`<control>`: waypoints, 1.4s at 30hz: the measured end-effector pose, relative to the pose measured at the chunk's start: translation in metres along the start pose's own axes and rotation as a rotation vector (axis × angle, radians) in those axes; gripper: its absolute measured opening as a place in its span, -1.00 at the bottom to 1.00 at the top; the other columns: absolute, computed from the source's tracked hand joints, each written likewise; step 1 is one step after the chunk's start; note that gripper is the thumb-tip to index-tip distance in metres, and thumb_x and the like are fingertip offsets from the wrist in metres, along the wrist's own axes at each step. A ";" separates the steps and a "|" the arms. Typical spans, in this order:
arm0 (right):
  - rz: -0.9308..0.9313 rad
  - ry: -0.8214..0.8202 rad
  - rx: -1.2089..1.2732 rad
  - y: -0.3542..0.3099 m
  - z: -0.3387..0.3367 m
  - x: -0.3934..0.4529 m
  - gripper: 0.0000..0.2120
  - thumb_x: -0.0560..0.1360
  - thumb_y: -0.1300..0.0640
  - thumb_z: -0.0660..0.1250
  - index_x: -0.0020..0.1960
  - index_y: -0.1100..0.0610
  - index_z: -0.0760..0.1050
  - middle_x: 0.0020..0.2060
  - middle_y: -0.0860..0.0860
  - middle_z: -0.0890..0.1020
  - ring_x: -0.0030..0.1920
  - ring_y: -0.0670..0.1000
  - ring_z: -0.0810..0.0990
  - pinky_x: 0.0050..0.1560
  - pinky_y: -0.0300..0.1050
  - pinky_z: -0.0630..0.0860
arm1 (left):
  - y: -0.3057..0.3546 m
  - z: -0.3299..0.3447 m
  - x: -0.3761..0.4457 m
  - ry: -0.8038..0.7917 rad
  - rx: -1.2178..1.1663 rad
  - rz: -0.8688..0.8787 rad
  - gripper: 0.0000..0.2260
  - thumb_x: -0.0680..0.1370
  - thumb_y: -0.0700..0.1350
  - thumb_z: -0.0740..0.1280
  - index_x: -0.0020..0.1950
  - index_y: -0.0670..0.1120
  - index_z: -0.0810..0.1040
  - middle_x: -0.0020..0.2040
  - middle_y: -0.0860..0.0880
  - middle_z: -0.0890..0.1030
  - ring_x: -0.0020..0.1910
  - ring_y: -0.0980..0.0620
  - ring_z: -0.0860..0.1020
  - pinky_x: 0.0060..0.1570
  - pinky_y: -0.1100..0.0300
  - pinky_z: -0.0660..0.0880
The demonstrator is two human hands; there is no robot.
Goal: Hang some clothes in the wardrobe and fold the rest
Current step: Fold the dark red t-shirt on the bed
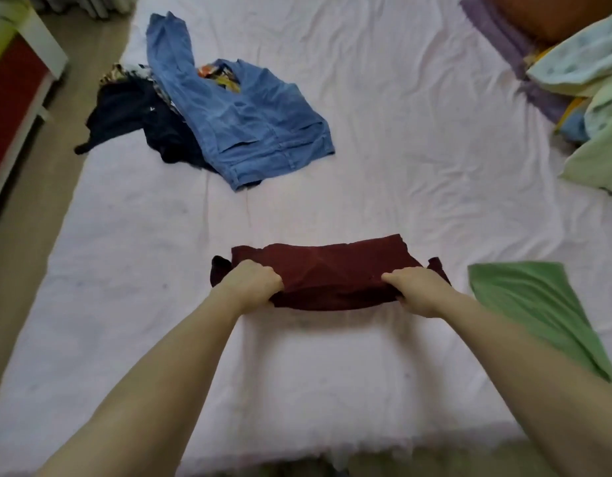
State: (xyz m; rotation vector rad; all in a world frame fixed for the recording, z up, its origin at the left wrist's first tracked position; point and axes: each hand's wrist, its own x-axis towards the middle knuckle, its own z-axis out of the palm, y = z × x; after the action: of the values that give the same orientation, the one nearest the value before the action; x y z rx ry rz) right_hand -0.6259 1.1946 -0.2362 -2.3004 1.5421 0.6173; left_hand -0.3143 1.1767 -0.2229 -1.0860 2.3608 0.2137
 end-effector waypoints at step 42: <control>0.070 0.600 0.194 -0.002 0.136 0.173 -0.78 0.38 0.33 0.31 0.02 0.22 0.50 -0.07 0.12 0.54 -0.06 0.16 0.51 0.21 0.08 0.38 | 0.011 0.131 0.183 0.417 -0.346 -0.411 -0.73 0.67 -0.03 0.04 0.10 -0.12 0.49 0.03 -0.07 0.53 -0.03 -0.11 0.48 0.14 0.00 0.32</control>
State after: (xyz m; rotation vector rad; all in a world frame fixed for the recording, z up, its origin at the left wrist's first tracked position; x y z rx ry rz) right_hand -0.5920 1.1225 -0.4411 -2.4043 1.8323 -0.2366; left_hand -0.3689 1.1095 -0.4311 -1.9124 2.4316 0.2717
